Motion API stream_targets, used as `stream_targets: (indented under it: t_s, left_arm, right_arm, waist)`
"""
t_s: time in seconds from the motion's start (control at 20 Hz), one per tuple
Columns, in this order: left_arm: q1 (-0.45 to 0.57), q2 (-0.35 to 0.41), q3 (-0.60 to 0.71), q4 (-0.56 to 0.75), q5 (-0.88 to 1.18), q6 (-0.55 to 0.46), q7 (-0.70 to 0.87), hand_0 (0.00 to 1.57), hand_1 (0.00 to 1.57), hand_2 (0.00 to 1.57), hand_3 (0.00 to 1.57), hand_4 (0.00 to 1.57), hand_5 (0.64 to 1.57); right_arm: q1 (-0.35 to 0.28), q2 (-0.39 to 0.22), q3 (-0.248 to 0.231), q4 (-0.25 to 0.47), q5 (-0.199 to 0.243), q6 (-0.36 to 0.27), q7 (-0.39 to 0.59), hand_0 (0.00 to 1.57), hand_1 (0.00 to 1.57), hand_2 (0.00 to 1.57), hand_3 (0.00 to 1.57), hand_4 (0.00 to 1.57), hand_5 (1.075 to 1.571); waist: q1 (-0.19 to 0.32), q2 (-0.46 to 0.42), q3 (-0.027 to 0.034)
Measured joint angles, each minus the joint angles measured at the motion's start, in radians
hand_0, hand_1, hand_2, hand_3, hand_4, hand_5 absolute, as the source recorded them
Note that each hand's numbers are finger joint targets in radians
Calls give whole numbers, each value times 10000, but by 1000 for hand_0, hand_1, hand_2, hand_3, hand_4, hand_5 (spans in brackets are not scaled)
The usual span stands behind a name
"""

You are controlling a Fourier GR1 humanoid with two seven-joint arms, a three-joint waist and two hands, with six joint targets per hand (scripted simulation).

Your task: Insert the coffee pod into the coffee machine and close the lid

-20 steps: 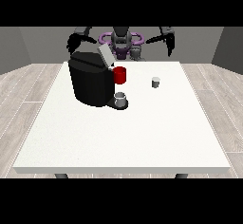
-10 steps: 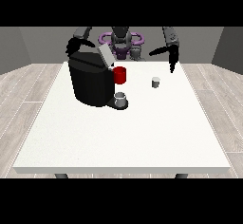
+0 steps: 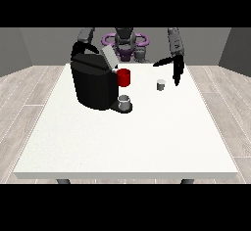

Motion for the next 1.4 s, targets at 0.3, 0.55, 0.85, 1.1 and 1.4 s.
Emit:
stream_targets:
  t_s: [0.3, 0.55, 0.85, 1.1, 1.4]
  left_arm:
    - [-428, 126, -272, 957, -742, 66, -312, 105, 105, 502, 0, 0, 1571]
    - [-756, 191, -312, 1798, -1254, 246, -359, 807, 807, 847, 501, 0, 1571]
    - [-940, 435, -582, 2508, -2051, 492, -605, 600, 600, 715, 469, 0, 1571]
    - [-1167, 442, -843, 3002, -2796, 1068, -939, 645, 645, 788, 527, 0, 1571]
    - [-1495, 414, -762, 3610, -3354, 1995, -1479, 775, 775, 917, 692, 351, 1571]
  right_arm:
    - [-138, -39, -4, 545, 199, -103, -49, 0, 0, 0, 0, 424, 1571]
    - [-269, -129, -79, 795, 283, -148, 116, 0, 0, 0, 0, 427, 1571]
    - [-295, -120, -85, 886, 205, -32, 96, 0, 0, 0, 0, 453, 1571]
    - [-598, -284, -268, 916, 109, 38, 221, 0, 0, 0, 0, 527, 1571]
    - [-577, -182, -156, 802, 127, 26, 235, 0, 0, 0, 0, 500, 1571]
  waist:
    - [29, 39, 1]
    - [30, -93, 0]
    - [-102, 10, 1]
    - [-198, 183, 5]
    - [-328, 251, 6]
